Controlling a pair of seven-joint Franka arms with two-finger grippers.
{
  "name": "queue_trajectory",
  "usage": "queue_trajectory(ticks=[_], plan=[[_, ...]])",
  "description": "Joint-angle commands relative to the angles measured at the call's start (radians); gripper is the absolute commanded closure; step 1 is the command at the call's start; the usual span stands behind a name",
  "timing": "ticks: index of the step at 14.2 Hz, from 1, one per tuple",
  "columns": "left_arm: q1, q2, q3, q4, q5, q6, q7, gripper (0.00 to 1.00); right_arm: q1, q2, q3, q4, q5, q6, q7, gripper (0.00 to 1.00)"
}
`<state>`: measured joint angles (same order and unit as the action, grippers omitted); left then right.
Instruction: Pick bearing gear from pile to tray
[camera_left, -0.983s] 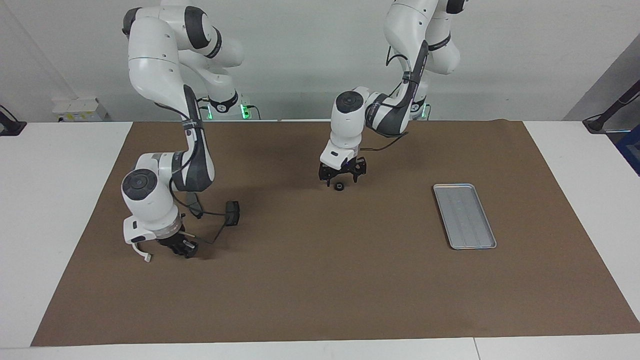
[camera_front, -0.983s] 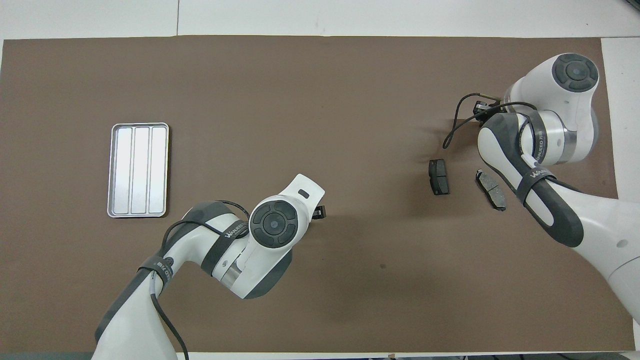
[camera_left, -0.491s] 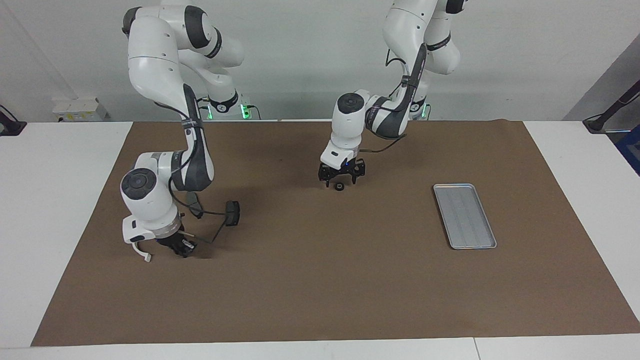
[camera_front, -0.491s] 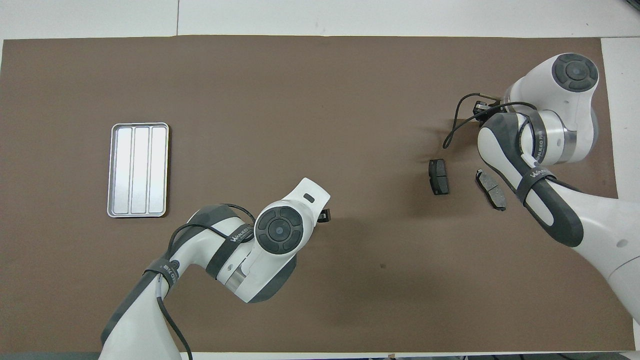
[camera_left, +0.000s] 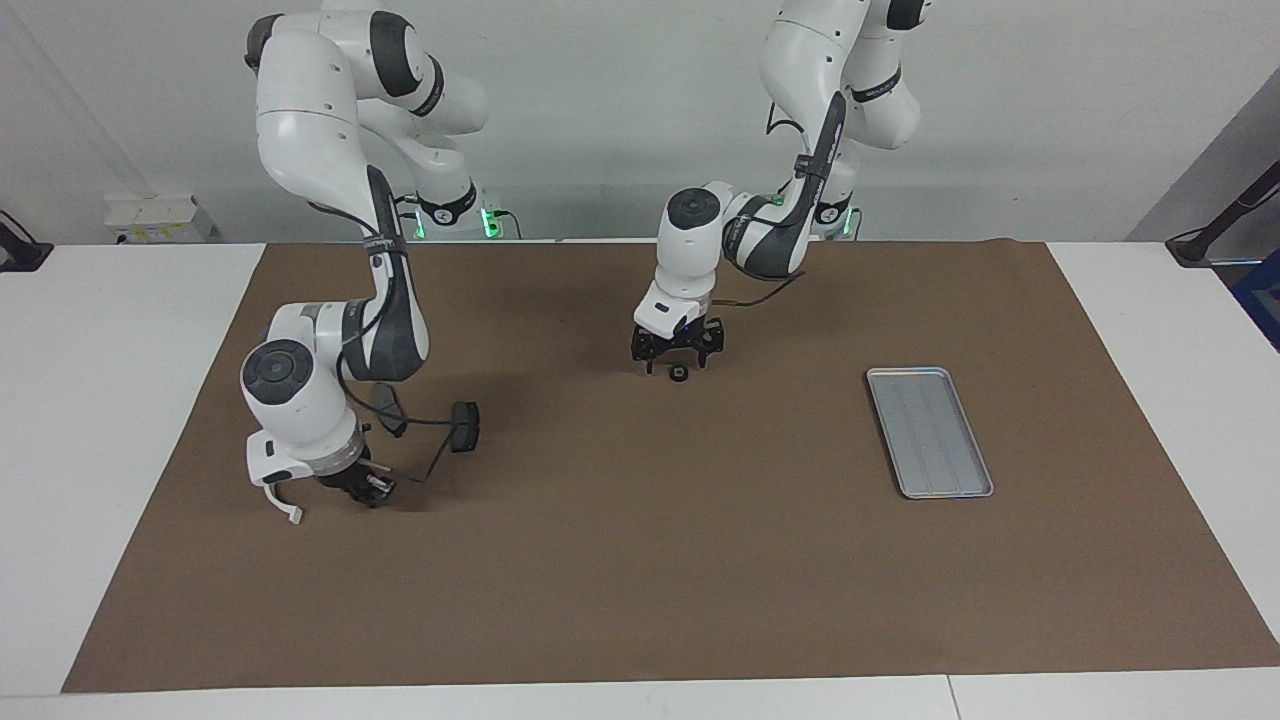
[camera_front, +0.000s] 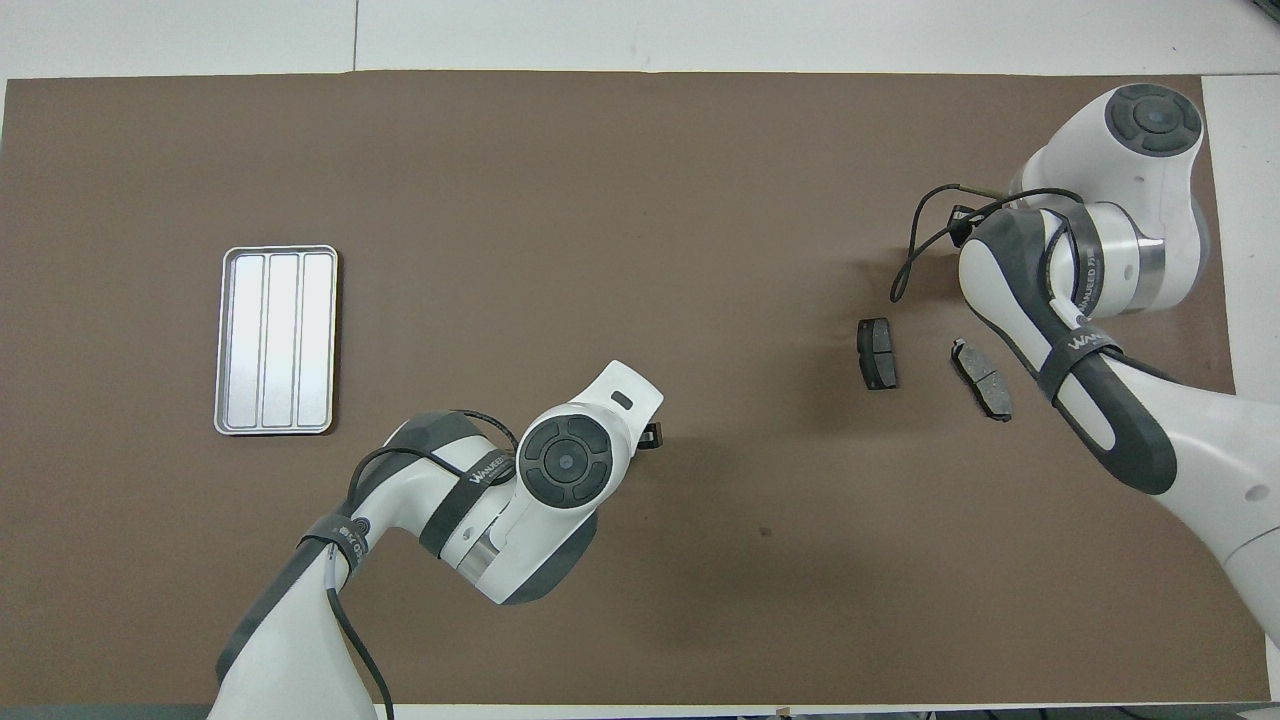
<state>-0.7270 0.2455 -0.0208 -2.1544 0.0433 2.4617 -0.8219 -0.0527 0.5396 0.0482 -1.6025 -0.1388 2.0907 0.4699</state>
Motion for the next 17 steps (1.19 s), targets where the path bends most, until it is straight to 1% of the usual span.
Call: queue_trajectory(ticks=[1, 2, 4, 5, 6, 8, 9, 10, 11, 13, 14, 15, 16, 17], plan=[[-0.018, -0.006, 0.018, -0.025, -0.008, 0.019, 0.020, 0.00, -0.004, -0.062, 0.009, -0.001, -0.004, -0.067, -0.057, 1.00], [-0.022, -0.006, 0.018, -0.025, -0.008, 0.019, 0.020, 0.04, -0.004, -0.079, 0.007, 0.001, -0.004, -0.096, -0.072, 1.00], [-0.022, -0.006, 0.019, -0.025, -0.008, 0.017, 0.020, 0.19, -0.004, -0.113, 0.007, 0.001, -0.004, -0.136, -0.088, 1.00], [-0.022, -0.006, 0.019, -0.025, -0.008, 0.019, 0.018, 0.33, -0.004, -0.130, 0.007, 0.001, -0.004, -0.158, -0.100, 1.00], [-0.022, -0.006, 0.019, -0.025, -0.008, 0.019, 0.017, 0.50, -0.003, -0.145, 0.007, 0.001, -0.004, -0.176, -0.109, 1.00], [-0.022, -0.006, 0.019, -0.024, -0.008, 0.022, 0.017, 0.80, -0.003, -0.176, 0.009, 0.001, -0.004, -0.219, -0.117, 1.00], [-0.022, -0.005, 0.019, -0.024, -0.008, 0.023, 0.017, 0.86, 0.001, -0.190, 0.009, -0.001, -0.004, -0.240, -0.117, 1.00], [-0.022, -0.005, 0.019, -0.025, -0.008, 0.025, 0.017, 0.94, 0.002, -0.203, 0.009, 0.001, -0.004, -0.259, -0.117, 1.00], [-0.022, -0.005, 0.018, -0.024, -0.008, 0.022, 0.017, 1.00, 0.002, -0.217, 0.010, 0.001, -0.004, -0.276, -0.117, 1.00], [-0.020, -0.006, 0.019, -0.022, -0.008, 0.014, 0.020, 1.00, 0.002, -0.239, 0.025, 0.001, -0.004, -0.305, -0.117, 1.00], [-0.014, -0.008, 0.022, -0.012, 0.001, -0.010, 0.032, 1.00, 0.002, -0.253, 0.035, 0.001, -0.002, -0.319, -0.116, 1.00], [-0.005, -0.017, 0.024, -0.002, 0.001, -0.030, 0.081, 1.00, 0.002, -0.265, 0.041, 0.001, -0.001, -0.333, -0.116, 1.00], [0.014, -0.028, 0.030, 0.007, 0.001, -0.044, 0.121, 1.00, 0.002, -0.280, 0.053, -0.001, -0.001, -0.348, -0.114, 1.00], [0.056, -0.050, 0.028, 0.013, 0.003, -0.050, 0.145, 1.00, 0.002, -0.296, 0.071, 0.001, 0.001, -0.368, -0.106, 1.00]])
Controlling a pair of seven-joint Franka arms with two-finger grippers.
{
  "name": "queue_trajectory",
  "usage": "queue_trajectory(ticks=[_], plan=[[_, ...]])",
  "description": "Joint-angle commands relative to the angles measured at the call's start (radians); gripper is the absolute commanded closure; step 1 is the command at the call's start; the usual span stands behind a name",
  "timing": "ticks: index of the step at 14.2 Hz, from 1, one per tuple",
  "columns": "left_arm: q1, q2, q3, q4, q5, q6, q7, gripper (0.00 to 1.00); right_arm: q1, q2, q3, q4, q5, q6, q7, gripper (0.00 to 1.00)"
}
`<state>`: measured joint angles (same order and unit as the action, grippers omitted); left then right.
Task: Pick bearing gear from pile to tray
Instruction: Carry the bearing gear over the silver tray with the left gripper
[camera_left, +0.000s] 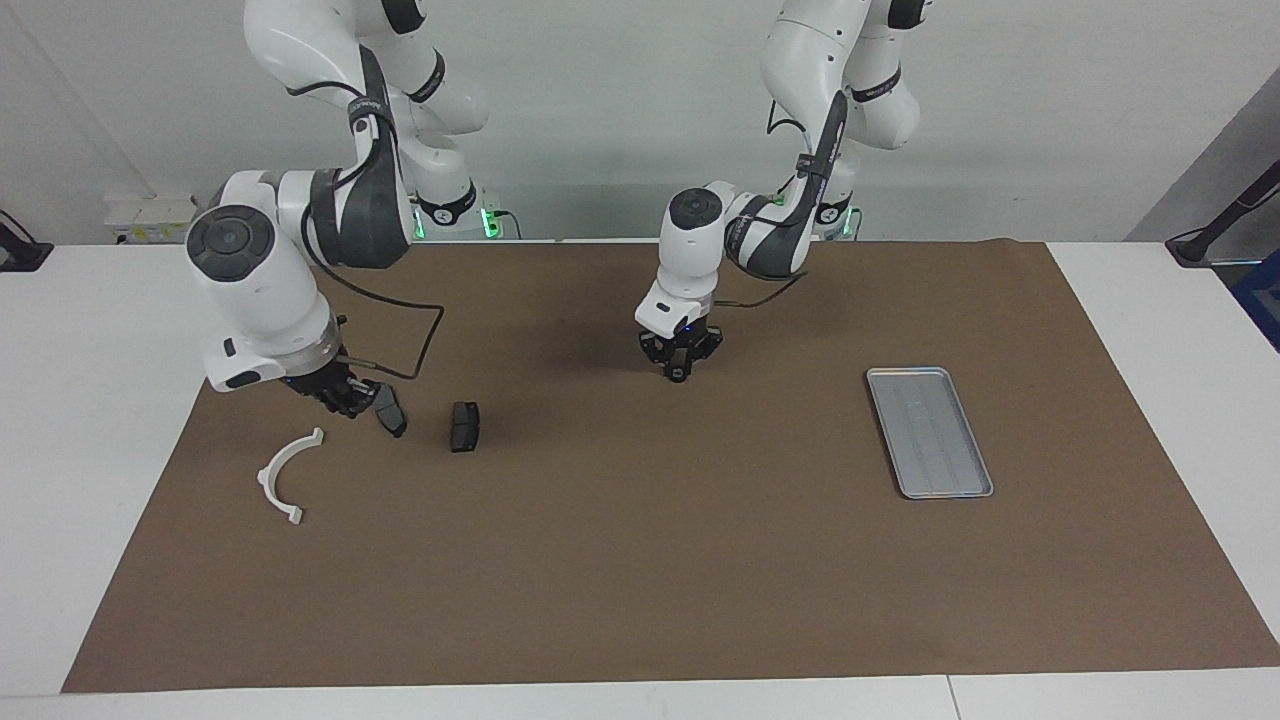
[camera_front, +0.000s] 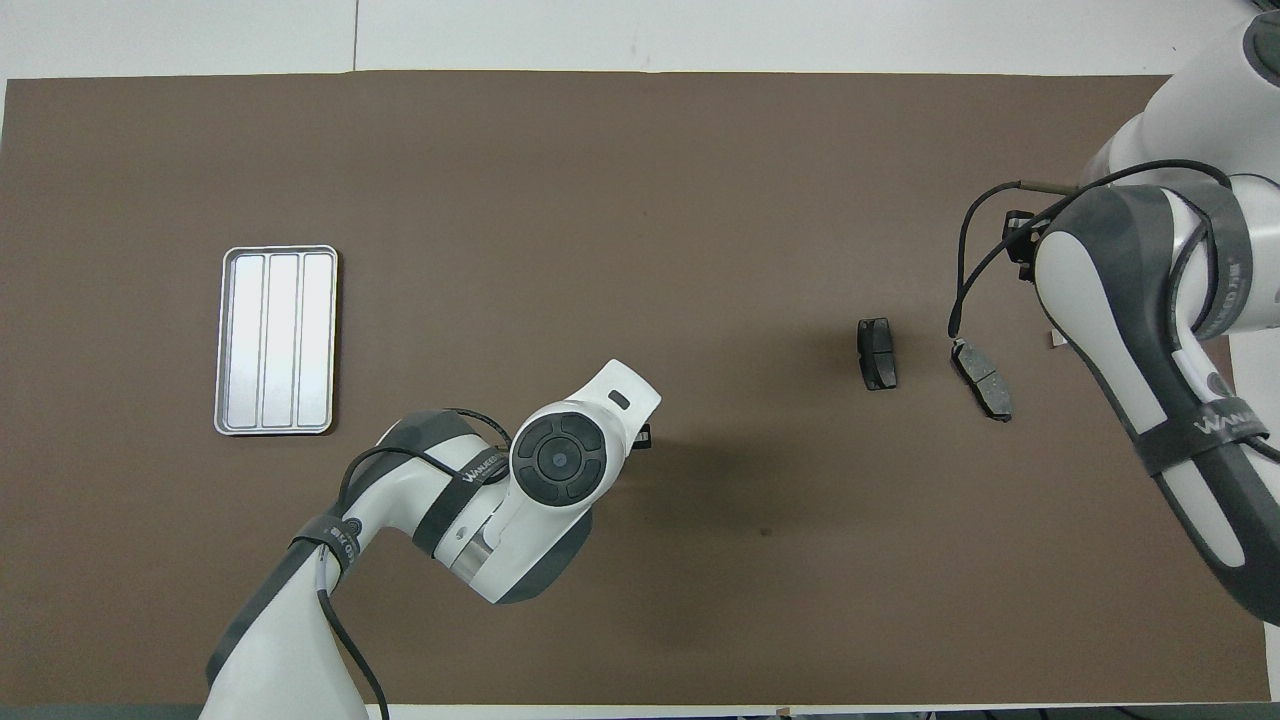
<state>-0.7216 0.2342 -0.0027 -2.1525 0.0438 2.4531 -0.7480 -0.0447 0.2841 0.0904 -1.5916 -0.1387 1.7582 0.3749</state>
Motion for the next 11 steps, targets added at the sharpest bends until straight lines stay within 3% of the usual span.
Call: queue_trajectory(ticks=[1, 5, 11], plan=[[0.086, -0.048, 0.010, 0.022, 0.001, -0.043, 0.093, 1.00, -0.006, -0.055, 0.044, -0.010, 0.001, -0.051, -0.007, 1.00], [0.278, -0.093, 0.007, 0.046, 0.001, -0.109, 0.231, 1.00, -0.006, -0.105, 0.104, -0.010, 0.002, -0.098, 0.054, 1.00], [0.465, -0.108, 0.007, 0.048, -0.001, -0.134, 0.400, 1.00, -0.006, -0.122, 0.296, -0.011, 0.011, -0.106, 0.375, 1.00]])
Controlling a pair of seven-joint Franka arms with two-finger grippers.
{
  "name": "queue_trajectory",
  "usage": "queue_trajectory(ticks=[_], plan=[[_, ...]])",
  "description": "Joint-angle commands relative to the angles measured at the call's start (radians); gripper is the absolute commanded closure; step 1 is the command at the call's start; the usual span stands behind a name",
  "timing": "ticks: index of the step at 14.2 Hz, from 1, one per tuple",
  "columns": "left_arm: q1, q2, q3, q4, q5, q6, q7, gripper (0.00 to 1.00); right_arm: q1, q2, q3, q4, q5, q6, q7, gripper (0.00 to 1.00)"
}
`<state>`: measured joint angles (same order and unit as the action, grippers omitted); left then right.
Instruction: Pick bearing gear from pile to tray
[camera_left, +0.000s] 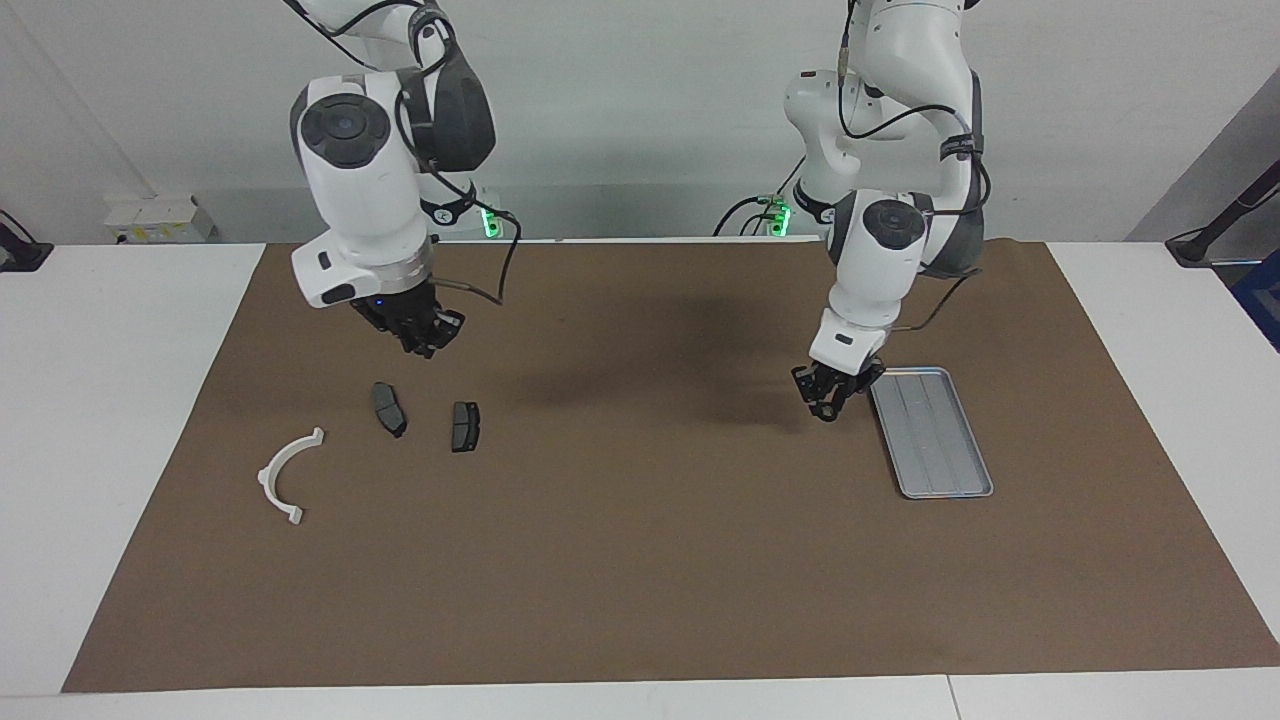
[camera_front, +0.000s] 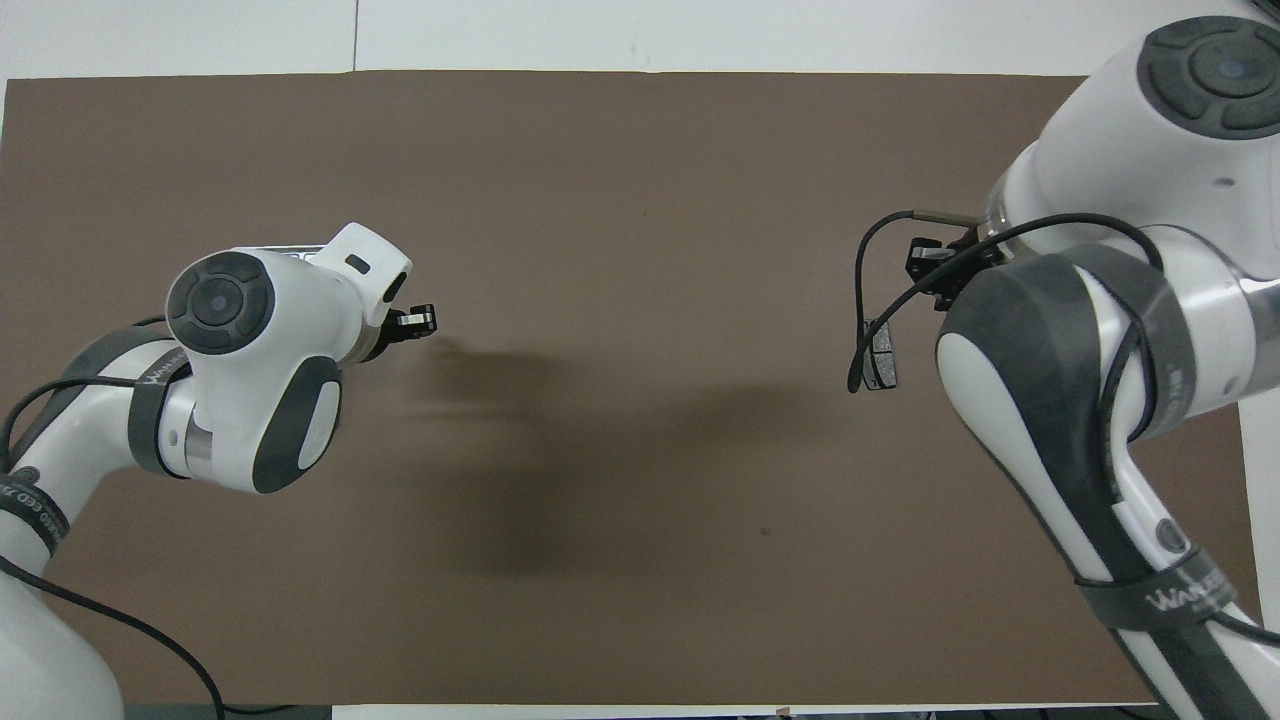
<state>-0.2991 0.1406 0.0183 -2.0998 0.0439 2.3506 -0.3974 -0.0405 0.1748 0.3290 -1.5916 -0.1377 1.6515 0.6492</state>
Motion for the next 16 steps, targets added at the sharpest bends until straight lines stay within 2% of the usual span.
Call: queue_trajectory(ticks=[1, 3, 7, 11, 14, 16], plan=[[0.063, -0.016, -0.012, -0.005, -0.001, -0.042, 0.086, 1.00, -0.010, -0.012, 0.080, -0.011, 0.044, 0.007, 0.150, 1.00], [0.122, -0.024, -0.012, -0.005, -0.001, -0.089, 0.179, 1.00, 0.005, -0.014, 0.108, -0.014, 0.075, 0.010, 0.228, 1.00], [0.224, -0.038, -0.011, -0.005, -0.001, -0.152, 0.348, 1.00, 0.138, -0.009, 0.116, -0.048, 0.076, 0.074, 0.467, 1.00], [0.271, -0.049, -0.011, -0.025, -0.003, -0.152, 0.422, 1.00, 0.249, -0.001, 0.114, -0.145, 0.076, 0.216, 0.645, 1.00], [0.291, -0.058, -0.011, -0.054, -0.004, -0.143, 0.460, 1.00, 0.297, 0.011, 0.114, -0.234, 0.073, 0.347, 0.707, 1.00], [0.291, -0.056, -0.012, -0.065, -0.009, -0.137, 0.462, 1.00, 0.318, 0.026, 0.114, -0.264, 0.061, 0.387, 0.737, 1.00]])
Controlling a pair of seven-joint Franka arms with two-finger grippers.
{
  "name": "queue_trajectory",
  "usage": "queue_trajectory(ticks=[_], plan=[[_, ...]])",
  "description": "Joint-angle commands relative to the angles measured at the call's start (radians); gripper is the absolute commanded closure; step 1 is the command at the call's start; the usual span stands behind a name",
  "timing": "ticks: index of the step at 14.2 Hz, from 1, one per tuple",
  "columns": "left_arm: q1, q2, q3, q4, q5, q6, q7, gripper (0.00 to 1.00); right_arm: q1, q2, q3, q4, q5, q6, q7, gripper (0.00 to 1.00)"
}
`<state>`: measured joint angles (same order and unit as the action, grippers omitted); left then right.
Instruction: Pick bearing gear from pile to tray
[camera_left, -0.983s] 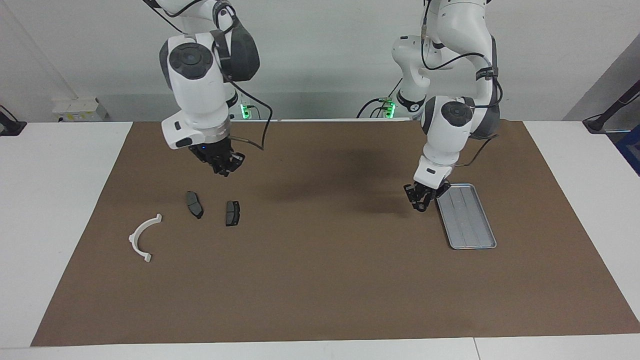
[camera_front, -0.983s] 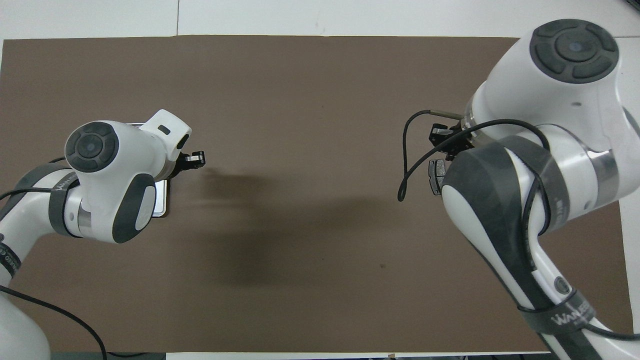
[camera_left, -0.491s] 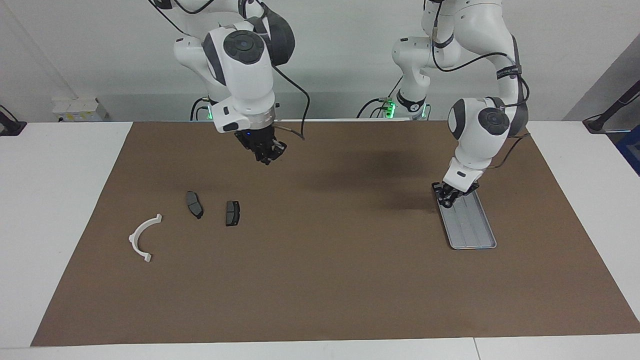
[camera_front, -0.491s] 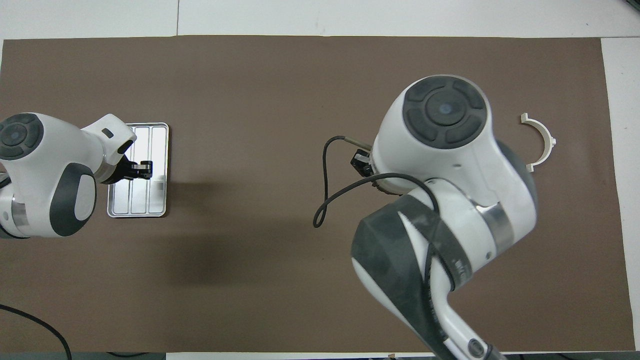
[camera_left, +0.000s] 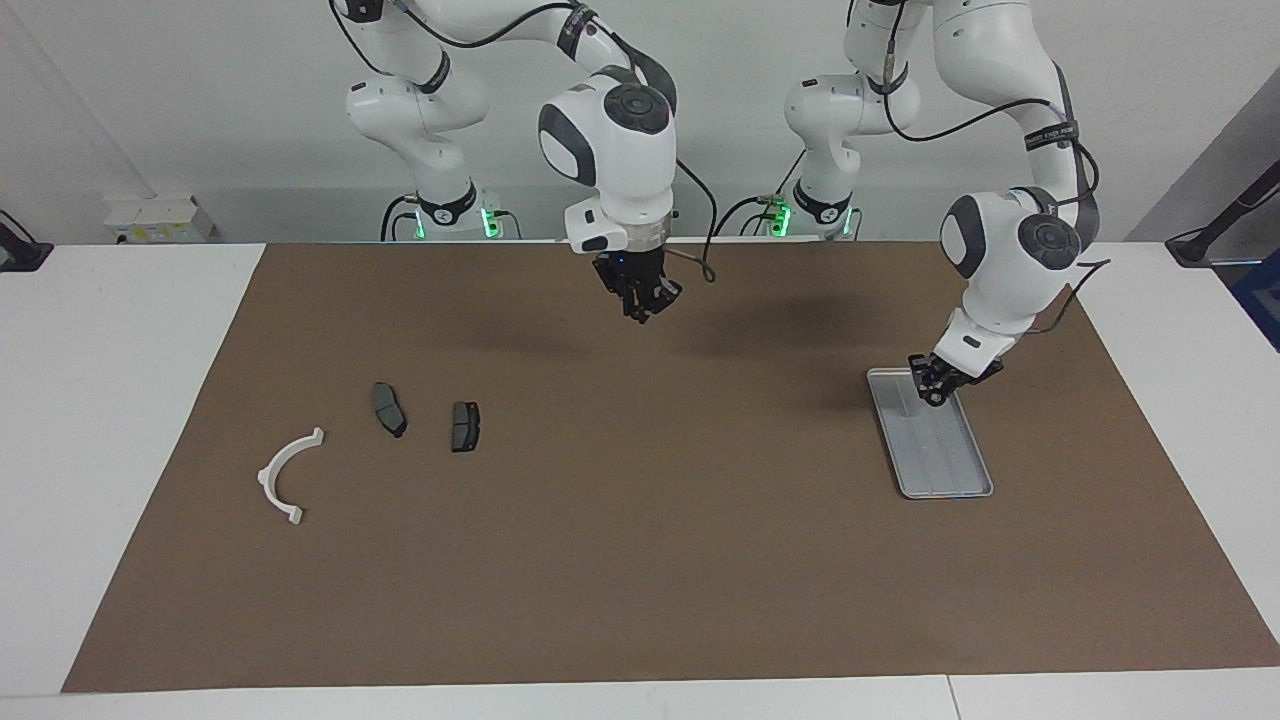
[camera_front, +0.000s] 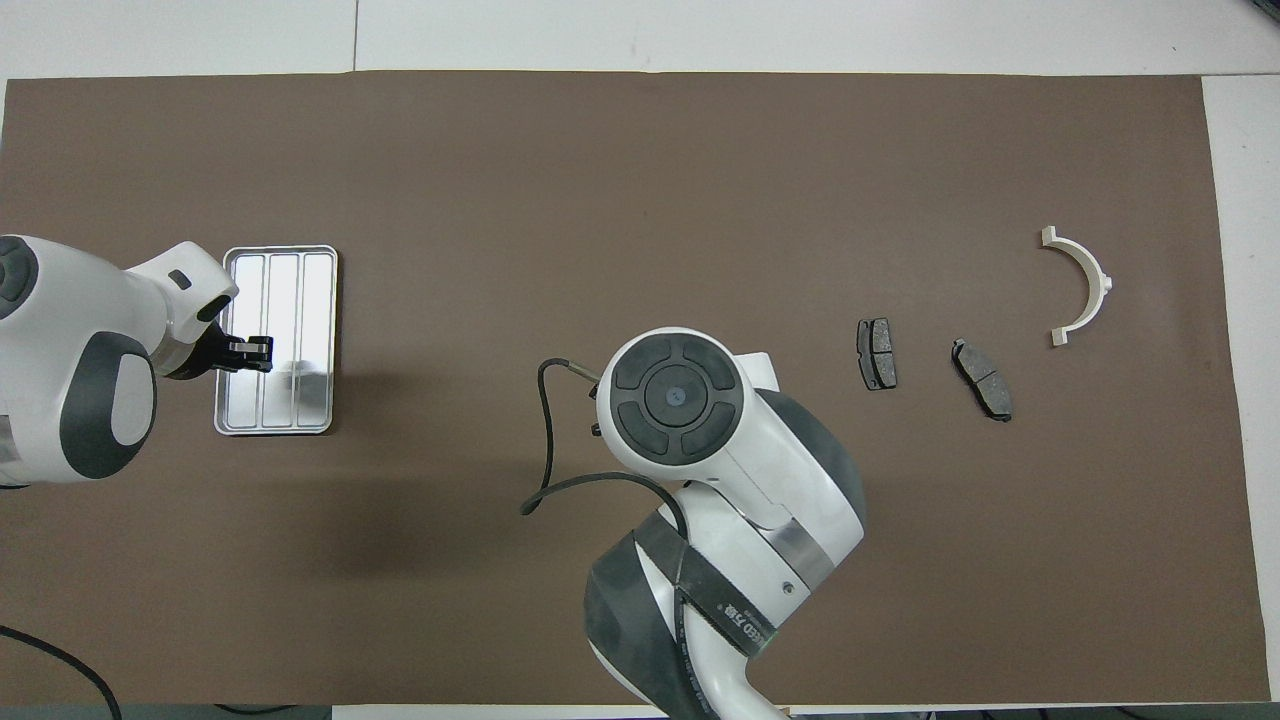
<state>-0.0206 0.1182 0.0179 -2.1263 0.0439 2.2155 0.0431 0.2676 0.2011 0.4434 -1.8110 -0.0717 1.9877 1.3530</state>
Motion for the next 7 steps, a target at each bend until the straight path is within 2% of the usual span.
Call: queue_trajectory(ticks=[1, 4, 7], plan=[[0.013, -0.031, -0.012, -0.043, -0.010, 0.006, 0.021, 1.00, 0.016, 0.010, -0.002, -0.059, -0.007, 0.071, 0.043, 1.00], [0.011, -0.025, -0.012, -0.078, -0.012, 0.050, 0.021, 1.00, 0.018, 0.027, -0.002, -0.111, -0.010, 0.154, 0.061, 1.00], [0.005, -0.015, -0.012, -0.104, -0.035, 0.096, 0.021, 1.00, 0.018, 0.055, -0.002, -0.132, -0.040, 0.178, 0.061, 1.00]])
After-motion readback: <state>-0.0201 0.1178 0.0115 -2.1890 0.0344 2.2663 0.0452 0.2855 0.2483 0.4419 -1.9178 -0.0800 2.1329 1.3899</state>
